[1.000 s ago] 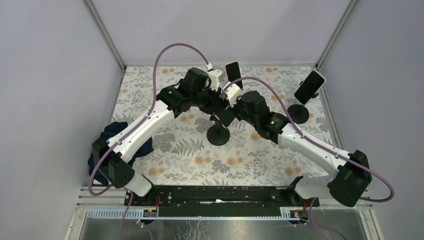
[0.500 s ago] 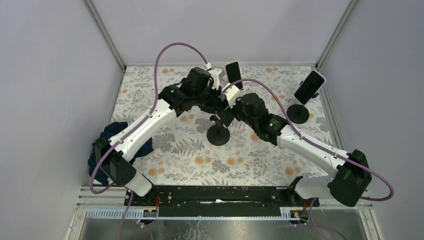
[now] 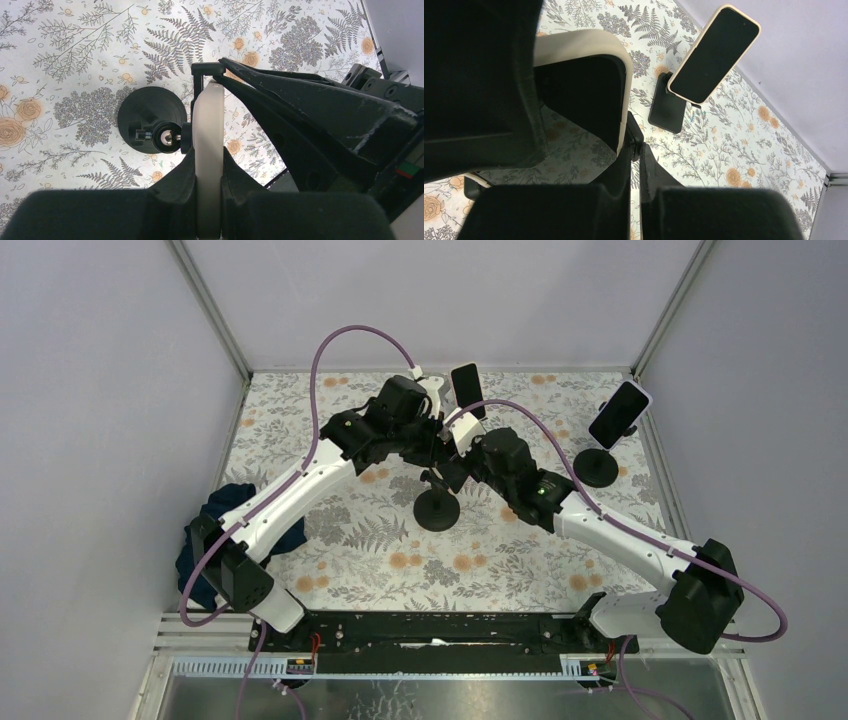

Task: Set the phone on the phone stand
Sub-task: Install the phone on the phone stand.

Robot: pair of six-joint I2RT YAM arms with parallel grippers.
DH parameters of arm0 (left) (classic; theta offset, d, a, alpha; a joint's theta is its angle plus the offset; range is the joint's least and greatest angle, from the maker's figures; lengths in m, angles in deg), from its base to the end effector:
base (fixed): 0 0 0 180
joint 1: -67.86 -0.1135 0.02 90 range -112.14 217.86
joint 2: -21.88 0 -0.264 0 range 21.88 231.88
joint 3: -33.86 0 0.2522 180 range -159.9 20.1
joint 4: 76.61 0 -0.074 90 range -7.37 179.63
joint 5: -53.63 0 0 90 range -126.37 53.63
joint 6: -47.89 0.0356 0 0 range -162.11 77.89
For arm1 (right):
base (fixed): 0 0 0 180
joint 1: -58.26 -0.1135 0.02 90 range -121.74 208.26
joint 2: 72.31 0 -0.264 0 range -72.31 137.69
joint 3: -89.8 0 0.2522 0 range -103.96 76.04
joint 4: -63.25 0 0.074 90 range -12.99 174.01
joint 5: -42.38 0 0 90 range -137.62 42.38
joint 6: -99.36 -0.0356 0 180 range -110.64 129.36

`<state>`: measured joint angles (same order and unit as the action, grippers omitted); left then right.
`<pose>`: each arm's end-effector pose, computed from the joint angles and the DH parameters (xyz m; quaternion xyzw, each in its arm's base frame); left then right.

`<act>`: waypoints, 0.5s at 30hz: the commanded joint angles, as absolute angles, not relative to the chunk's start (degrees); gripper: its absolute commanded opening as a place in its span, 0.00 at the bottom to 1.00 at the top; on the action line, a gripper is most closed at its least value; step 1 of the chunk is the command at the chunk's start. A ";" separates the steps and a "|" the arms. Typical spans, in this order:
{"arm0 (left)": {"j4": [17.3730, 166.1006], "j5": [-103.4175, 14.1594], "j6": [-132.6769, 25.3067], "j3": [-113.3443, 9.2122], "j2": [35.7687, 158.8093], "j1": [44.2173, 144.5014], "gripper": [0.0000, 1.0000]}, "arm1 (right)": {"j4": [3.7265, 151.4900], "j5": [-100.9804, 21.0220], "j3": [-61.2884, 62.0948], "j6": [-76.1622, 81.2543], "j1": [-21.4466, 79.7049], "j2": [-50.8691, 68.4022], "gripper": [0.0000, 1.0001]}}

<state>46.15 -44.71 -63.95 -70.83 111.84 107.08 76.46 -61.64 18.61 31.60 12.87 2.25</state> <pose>0.2634 -0.2217 0.3678 0.1669 0.8980 -0.2613 0.3121 0.2207 0.2114 0.3222 -0.3822 0.7017 0.0232 0.6009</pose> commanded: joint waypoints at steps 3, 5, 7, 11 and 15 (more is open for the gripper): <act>33.82 -33.60 -62.67 -68.33 115.84 106.09 0.00 | 77.56 -62.12 19.55 34.45 11.45 0.48 0.00; 33.82 -33.39 -62.59 -68.15 115.84 106.08 0.00 | 77.46 -62.46 19.92 34.41 11.35 0.31 0.00; 33.83 -33.21 -62.50 -67.96 115.84 106.09 0.00 | 76.02 -62.76 20.56 34.16 11.06 0.05 0.00; 33.91 -33.05 -62.42 -67.91 115.80 106.09 0.00 | 72.54 -65.50 22.33 33.69 9.84 0.02 0.00; 33.91 -33.20 -62.41 -68.01 116.01 106.09 0.00 | 70.46 -67.24 23.75 33.14 8.92 -0.15 0.00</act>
<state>46.06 -44.12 -64.32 -70.83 111.88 107.26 71.14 -65.18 21.95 31.82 11.27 1.35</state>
